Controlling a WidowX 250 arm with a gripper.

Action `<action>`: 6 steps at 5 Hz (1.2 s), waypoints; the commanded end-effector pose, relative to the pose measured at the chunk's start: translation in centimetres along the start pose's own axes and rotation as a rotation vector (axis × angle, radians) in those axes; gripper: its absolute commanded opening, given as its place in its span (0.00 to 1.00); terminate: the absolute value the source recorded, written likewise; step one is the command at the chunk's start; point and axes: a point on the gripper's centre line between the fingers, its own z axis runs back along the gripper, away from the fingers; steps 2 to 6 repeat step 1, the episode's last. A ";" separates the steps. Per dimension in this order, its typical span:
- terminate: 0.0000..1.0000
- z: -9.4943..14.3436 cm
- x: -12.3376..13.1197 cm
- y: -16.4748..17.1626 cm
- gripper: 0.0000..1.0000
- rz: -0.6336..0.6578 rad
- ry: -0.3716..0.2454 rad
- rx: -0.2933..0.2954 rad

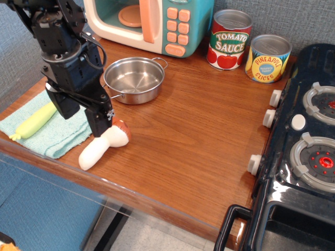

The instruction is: Move the mushroom to the right of the towel

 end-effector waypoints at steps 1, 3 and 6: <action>1.00 1.3 0.3 1.3 1.00 0.008 -0.041 0.025; 1.00 1.3 0.3 1.3 1.00 0.008 -0.041 0.025; 1.00 1.3 0.3 1.3 1.00 0.008 -0.041 0.025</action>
